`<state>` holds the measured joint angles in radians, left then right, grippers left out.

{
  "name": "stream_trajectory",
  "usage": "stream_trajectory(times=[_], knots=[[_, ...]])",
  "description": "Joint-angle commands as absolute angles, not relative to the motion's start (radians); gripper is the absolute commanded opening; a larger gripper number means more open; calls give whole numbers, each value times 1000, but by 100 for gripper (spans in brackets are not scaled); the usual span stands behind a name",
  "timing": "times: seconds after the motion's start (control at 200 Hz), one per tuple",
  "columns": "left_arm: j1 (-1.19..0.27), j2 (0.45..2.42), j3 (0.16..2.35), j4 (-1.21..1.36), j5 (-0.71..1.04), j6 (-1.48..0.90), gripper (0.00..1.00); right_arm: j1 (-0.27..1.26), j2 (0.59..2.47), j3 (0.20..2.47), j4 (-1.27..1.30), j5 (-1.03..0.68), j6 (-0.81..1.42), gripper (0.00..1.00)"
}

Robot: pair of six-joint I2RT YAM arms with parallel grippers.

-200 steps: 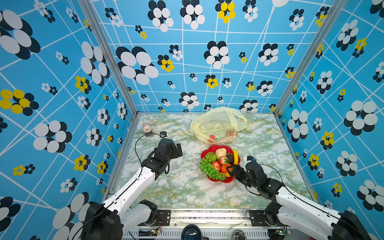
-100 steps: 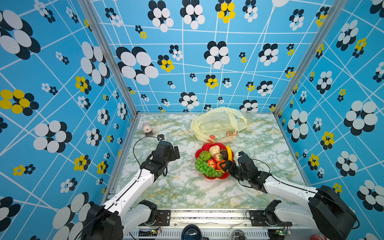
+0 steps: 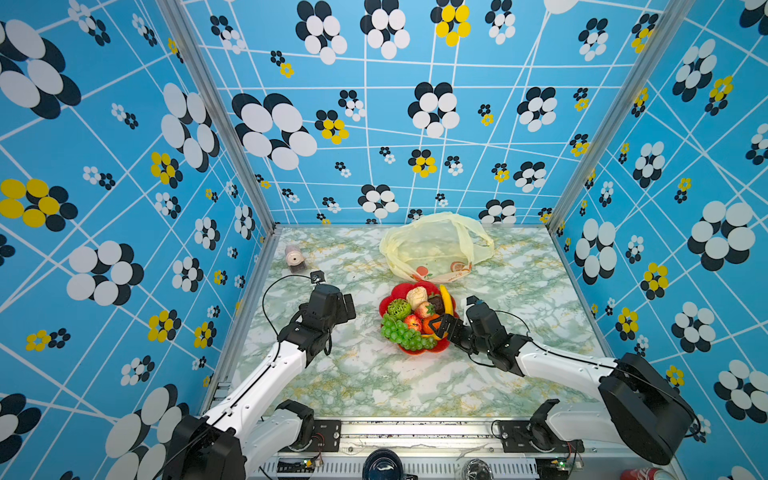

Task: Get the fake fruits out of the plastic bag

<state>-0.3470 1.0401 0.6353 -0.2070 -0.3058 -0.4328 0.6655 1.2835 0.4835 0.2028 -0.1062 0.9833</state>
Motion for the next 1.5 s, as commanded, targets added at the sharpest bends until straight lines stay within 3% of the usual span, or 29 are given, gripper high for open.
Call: stream_trajectory(times=[0.0, 0.175, 0.34, 0.57, 0.69, 0.85, 0.975, 1.17, 1.27, 1.364, 1.434, 1.499], knots=[[-341, 1047, 635, -193, -353, -417, 99, 671, 1171, 496, 25, -54, 883, 99], [-349, 1017, 607, -142, -476, -422, 99, 642, 966, 551, -304, 92, 712, 99], [-350, 962, 549, -29, -626, -336, 99, 579, 829, 625, -477, 340, 551, 99], [-341, 1002, 427, 336, -801, -69, 99, 433, 850, 665, -318, 555, 308, 99], [-260, 1070, 400, 375, -709, -55, 99, 349, 918, 592, -107, 598, 180, 99], [-224, 1234, 305, 685, -557, 74, 99, 233, 1076, 467, 227, 549, 157, 99], [-187, 1262, 311, 721, -392, 90, 99, 206, 1153, 413, 436, 538, 79, 99], [-37, 1405, 279, 976, -126, -27, 99, 124, 1351, 369, 727, 350, 63, 99], [-26, 1583, 264, 1198, -105, -18, 99, 74, 1412, 366, 820, 250, 8, 99], [-25, 1533, 348, 954, -98, -33, 99, 27, 1580, 329, 1075, 192, 35, 99], [-33, 1542, 375, 919, -120, -27, 99, 6, 1513, 378, 861, 185, 64, 99], [-35, 1548, 372, 939, -123, -23, 99, 8, 1553, 364, 954, 194, 61, 99]])
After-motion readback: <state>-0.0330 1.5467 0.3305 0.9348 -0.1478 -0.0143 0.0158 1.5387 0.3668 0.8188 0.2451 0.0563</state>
